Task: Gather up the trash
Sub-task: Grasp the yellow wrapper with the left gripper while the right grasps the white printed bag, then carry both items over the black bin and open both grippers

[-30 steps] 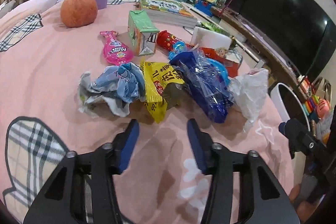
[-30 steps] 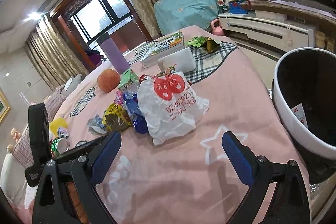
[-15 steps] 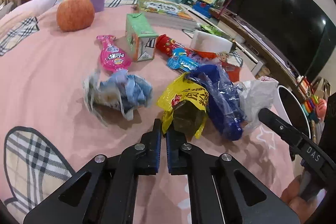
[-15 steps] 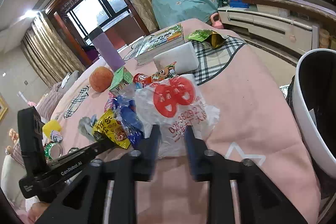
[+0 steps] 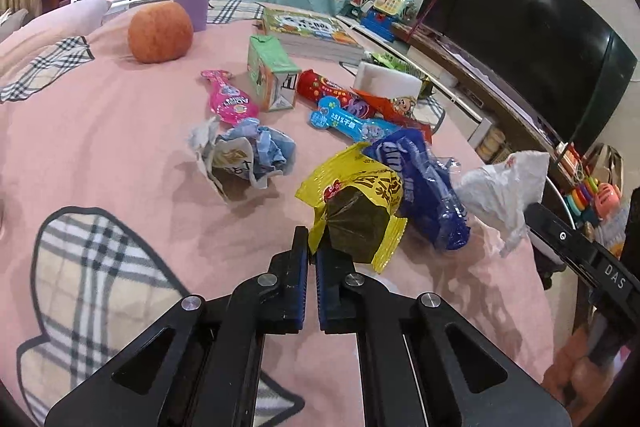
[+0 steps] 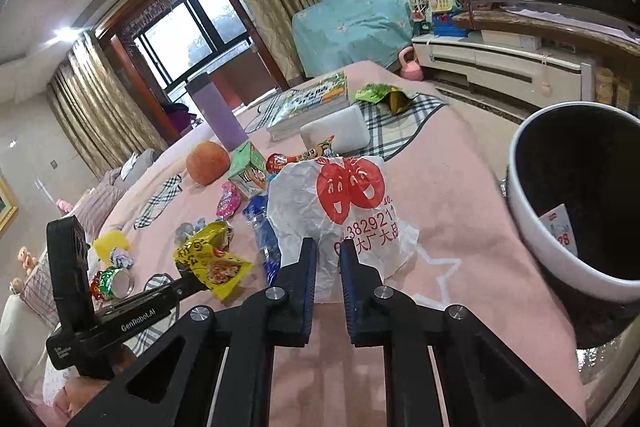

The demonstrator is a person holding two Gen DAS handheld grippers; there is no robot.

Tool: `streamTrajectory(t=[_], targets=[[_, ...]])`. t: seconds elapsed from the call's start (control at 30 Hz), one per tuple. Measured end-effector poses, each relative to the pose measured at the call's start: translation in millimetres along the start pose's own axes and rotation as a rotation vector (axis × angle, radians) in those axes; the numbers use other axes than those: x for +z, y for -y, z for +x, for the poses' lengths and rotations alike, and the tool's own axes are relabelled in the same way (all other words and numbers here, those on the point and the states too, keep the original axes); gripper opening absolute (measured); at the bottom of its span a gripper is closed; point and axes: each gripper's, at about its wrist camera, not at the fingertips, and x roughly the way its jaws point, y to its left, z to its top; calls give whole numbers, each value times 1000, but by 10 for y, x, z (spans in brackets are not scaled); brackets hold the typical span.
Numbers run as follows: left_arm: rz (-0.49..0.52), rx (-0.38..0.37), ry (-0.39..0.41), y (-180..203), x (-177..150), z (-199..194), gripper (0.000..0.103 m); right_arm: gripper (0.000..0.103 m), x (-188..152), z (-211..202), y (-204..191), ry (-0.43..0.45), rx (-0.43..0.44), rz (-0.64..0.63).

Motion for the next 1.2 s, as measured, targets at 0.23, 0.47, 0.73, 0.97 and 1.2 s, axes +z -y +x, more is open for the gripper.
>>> streamTrajectory(t=[0.23,0.47,0.73,0.97,1.2], targets=[[43,-48,14,166,-113,-168,3,12,-74,-175,18,24,-3,8],[83,-104,2,424,-218,-204,3,12,-139,-372,66,47,-21,2],[137,-152,-29,747,-308,-162,3,12,-223,-602,215,88,-48,26],[184,-194,-35,1048,-306,-135,3,12,-245,-803,361,116,-78,48],[227,-224,-48,1361,-288,-62,3,12,-220,-989,580,155,-116,76]])
